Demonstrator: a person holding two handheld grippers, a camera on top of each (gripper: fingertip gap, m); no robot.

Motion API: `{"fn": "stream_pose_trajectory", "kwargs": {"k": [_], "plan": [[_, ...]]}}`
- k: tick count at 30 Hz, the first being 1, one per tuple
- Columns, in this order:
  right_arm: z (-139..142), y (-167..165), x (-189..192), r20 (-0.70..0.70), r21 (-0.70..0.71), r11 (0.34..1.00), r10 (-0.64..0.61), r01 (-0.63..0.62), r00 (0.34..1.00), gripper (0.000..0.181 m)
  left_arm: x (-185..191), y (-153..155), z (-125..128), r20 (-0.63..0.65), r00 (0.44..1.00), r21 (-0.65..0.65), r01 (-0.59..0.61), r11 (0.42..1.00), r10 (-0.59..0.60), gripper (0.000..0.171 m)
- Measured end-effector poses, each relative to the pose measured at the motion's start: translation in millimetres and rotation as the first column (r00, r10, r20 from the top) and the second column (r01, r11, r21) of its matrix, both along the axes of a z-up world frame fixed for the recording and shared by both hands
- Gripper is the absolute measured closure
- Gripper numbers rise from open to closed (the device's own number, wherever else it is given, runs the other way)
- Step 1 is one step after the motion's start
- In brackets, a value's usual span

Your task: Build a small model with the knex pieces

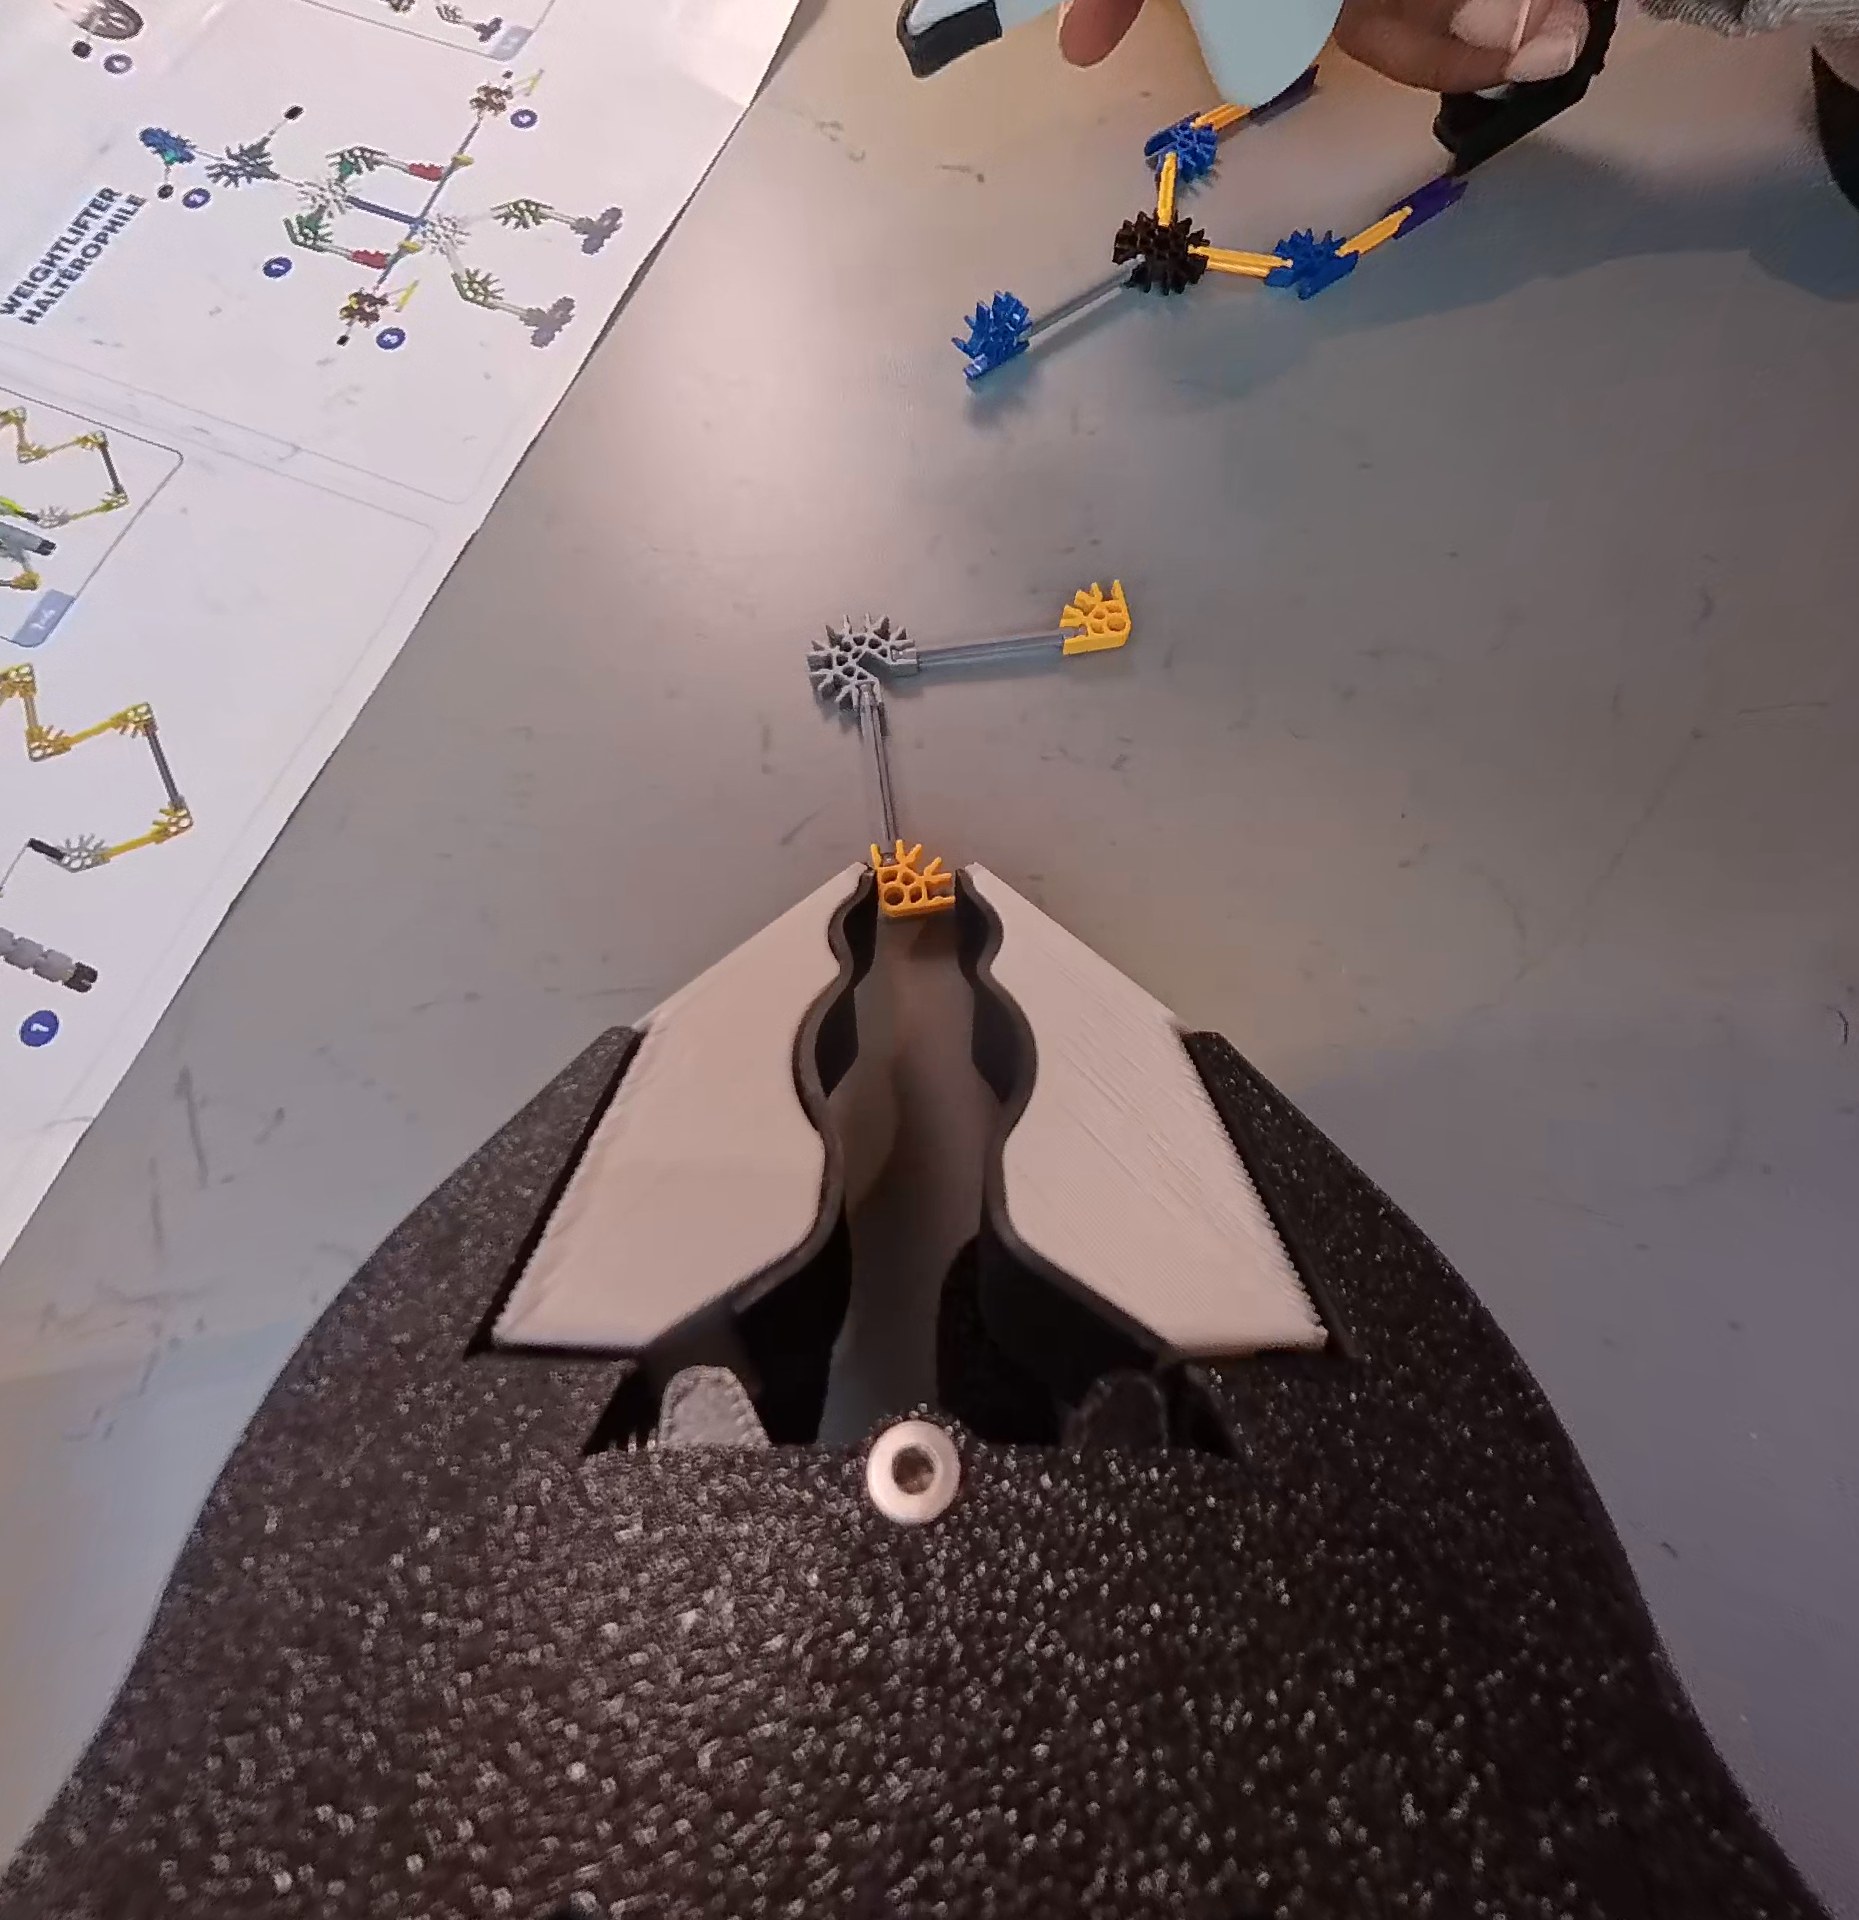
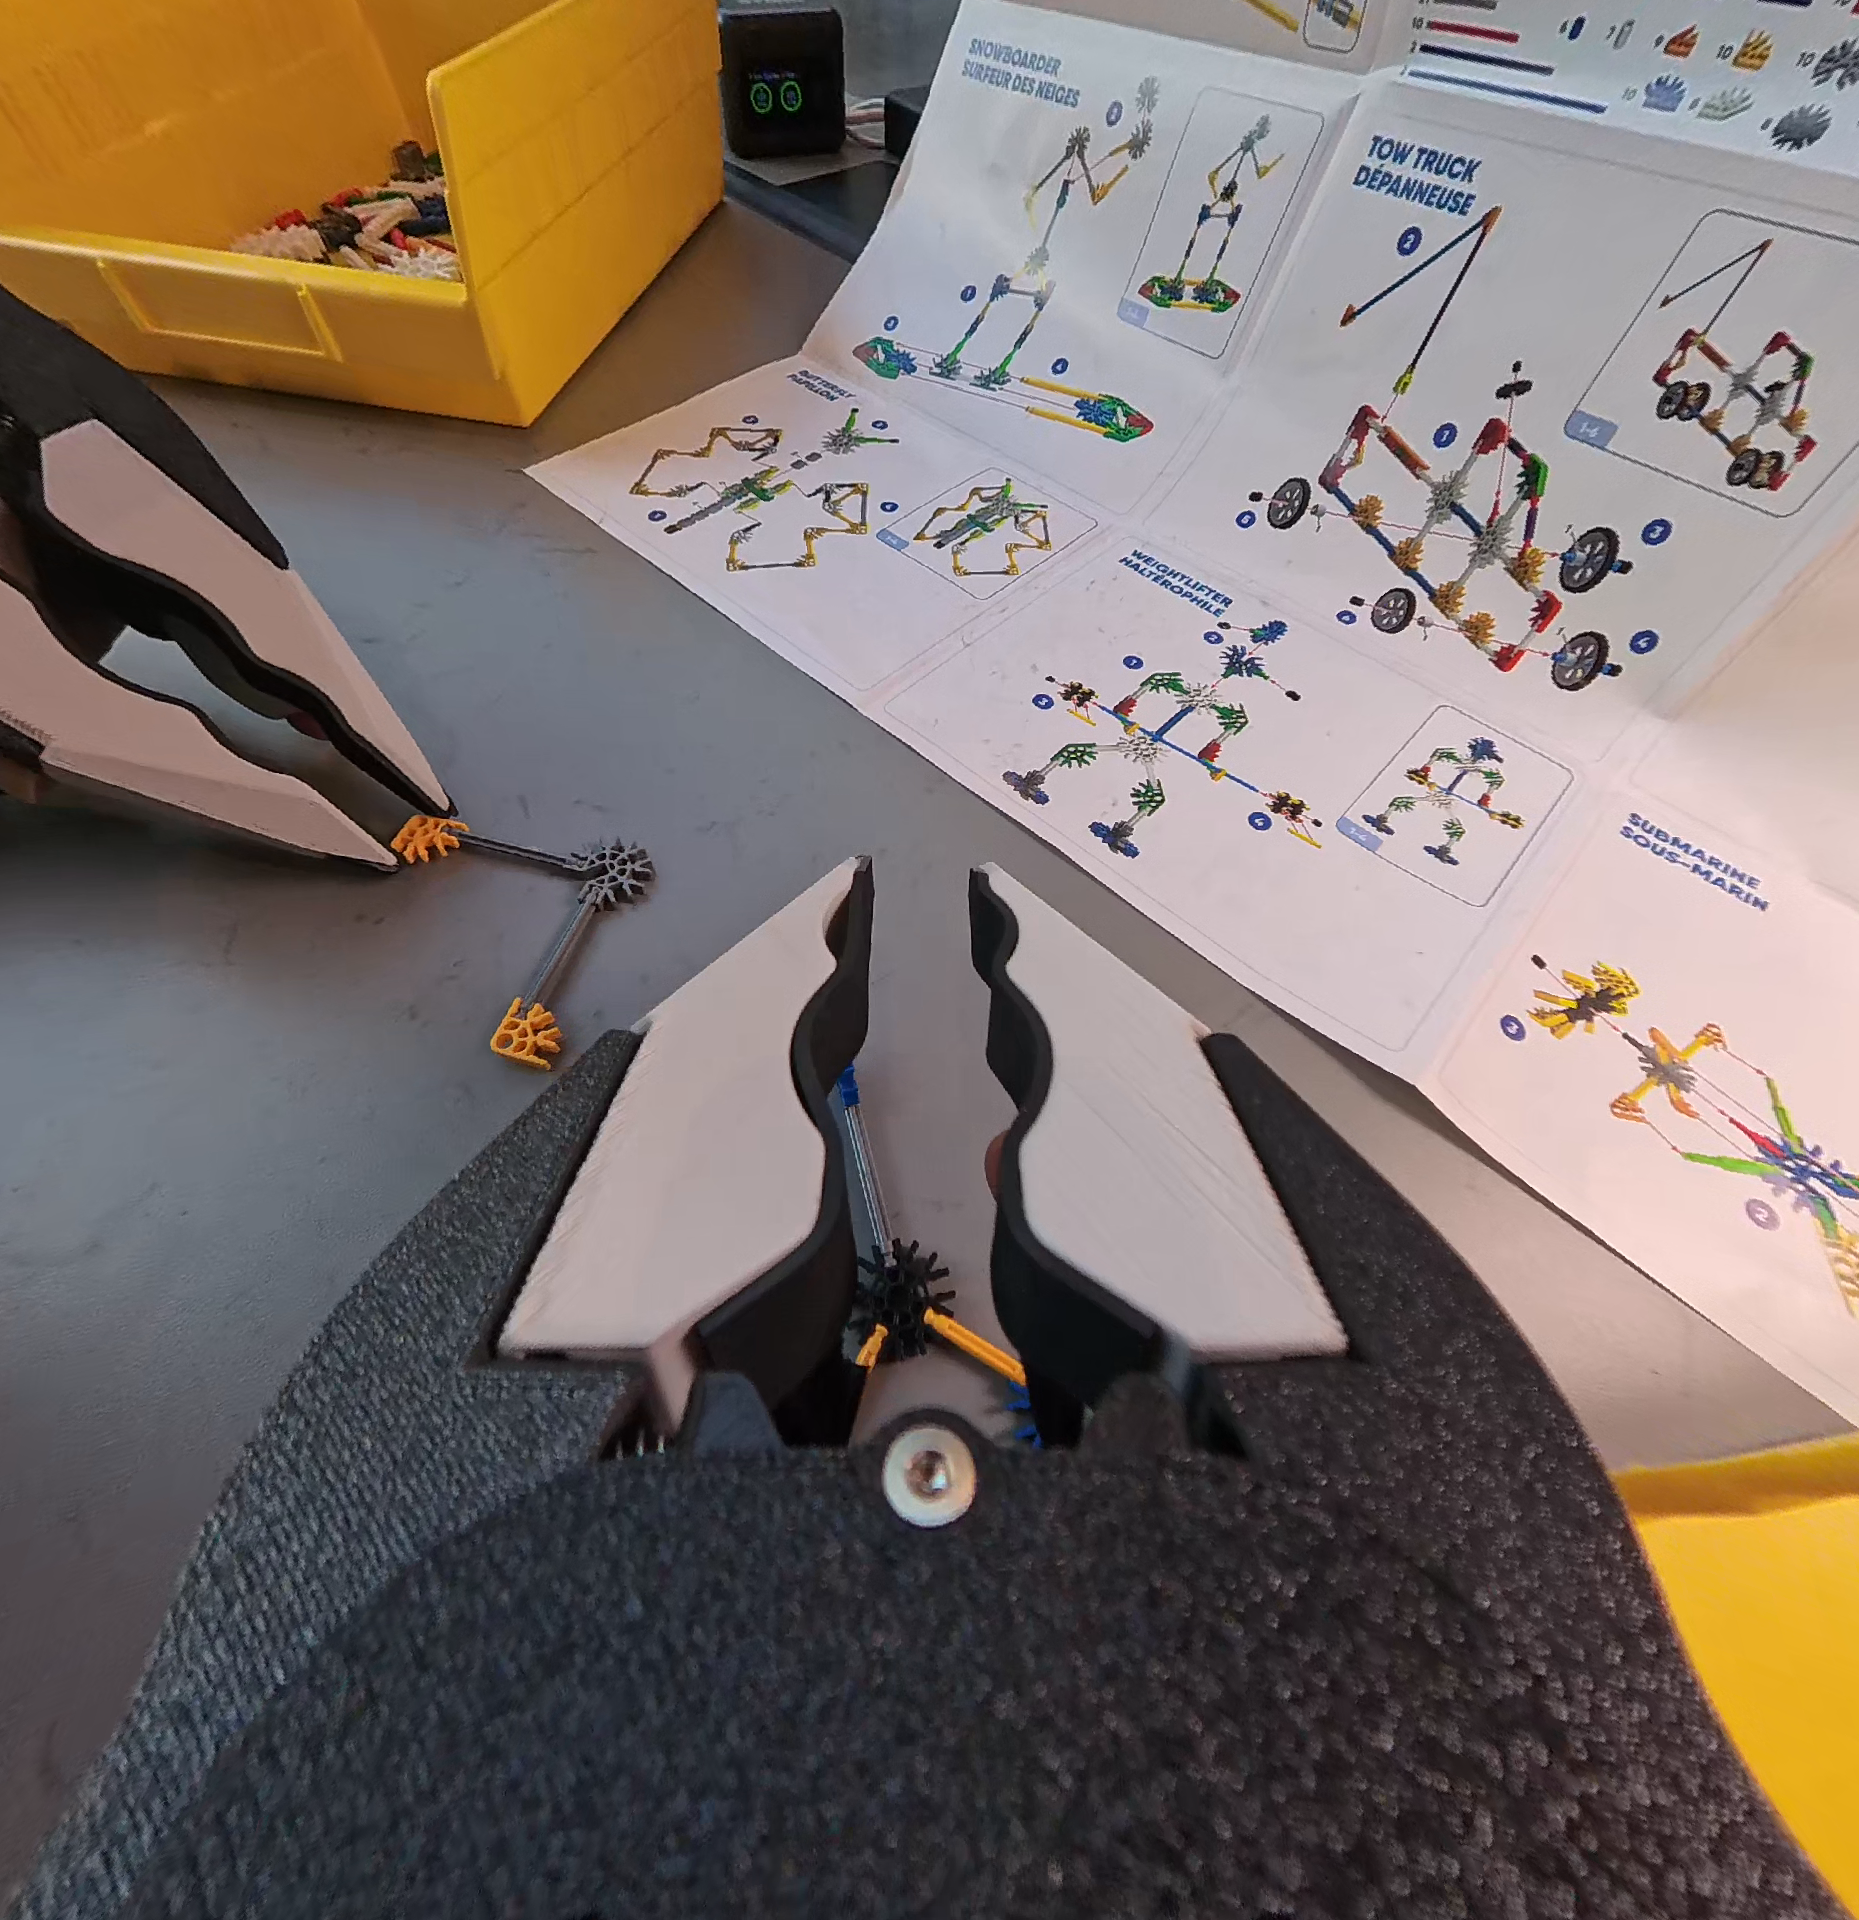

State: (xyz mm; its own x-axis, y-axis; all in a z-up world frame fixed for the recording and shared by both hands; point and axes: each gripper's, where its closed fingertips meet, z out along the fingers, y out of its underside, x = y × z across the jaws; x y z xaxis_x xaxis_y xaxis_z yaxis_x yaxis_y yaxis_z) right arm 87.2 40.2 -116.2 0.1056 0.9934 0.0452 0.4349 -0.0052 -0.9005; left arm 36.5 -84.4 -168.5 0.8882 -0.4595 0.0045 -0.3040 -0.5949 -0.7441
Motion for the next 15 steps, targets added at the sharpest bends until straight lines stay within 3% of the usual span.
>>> {"fn": "stream_pose_trajectory", "kwargs": {"k": [15], "plan": [[-3.6,-1.5,-0.4,0.017,0.016,1.0,0.006,-0.006,1.0,0.164,-0.8,-1.5,0.1,0.014,1.0,-0.019,-0.013,1.0,0.013,0.157]]}}
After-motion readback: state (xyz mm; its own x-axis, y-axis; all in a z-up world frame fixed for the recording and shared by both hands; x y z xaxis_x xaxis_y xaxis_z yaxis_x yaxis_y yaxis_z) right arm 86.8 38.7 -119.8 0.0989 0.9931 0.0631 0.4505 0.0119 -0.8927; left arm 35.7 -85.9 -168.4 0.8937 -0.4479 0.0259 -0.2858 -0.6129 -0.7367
